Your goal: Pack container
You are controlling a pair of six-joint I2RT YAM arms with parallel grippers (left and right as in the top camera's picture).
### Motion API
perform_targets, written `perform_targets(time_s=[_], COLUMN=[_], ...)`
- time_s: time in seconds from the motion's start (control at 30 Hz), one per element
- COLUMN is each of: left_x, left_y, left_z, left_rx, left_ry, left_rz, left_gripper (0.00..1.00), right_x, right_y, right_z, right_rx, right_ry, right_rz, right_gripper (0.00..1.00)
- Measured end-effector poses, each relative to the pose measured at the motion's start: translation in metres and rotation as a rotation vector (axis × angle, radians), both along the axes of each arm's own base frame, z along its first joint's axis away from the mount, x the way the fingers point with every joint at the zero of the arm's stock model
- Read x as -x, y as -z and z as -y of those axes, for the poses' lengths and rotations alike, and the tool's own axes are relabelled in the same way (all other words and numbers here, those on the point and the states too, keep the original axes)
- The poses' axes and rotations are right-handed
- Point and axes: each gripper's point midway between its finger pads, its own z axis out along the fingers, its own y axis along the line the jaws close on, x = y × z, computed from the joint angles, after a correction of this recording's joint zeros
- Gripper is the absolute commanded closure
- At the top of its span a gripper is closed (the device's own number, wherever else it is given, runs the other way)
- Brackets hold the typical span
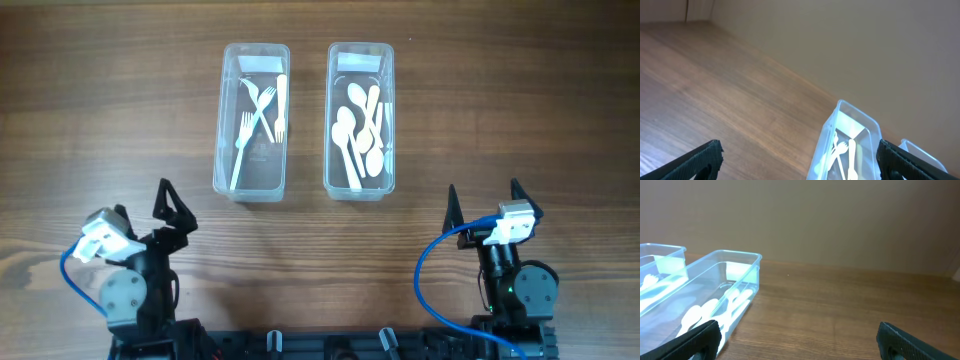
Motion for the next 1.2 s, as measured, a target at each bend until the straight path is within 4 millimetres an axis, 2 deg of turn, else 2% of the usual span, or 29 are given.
perform_targets(time_s=[0.23,0.37,0.6,0.8,1.2], left_x=[-0.006,-0.009,-0.011,-0.011,-0.011], left_y=[0.040,0.053,0.051,0.051,0.051], left_z=[0.009,0.021,0.045,0.047,0.048], left_rx=[0.038,0.043,-0.123,-0.207,-0.225], left_ry=[0.055,0.124,0.268,0.294,0.296], left_rz=[0.001,-0.022,-0.036,-0.043,-0.045], left_gripper=[0.00,0.00,0.00,0.00,0.00], right_x=[0.000,0.000,0.000,0.000,0.000], right_y=[0.000,0.000,0.000,0.000,0.000], right_z=[0.000,0.000,0.000,0.000,0.000], right_rx=[0.000,0.000,0.000,0.000,0.000], right_ry=[0.000,0.000,0.000,0.000,0.000], right_rz=[0.000,0.000,0.000,0.000,0.000], right_gripper=[0.00,0.00,0.00,0.00,0.00])
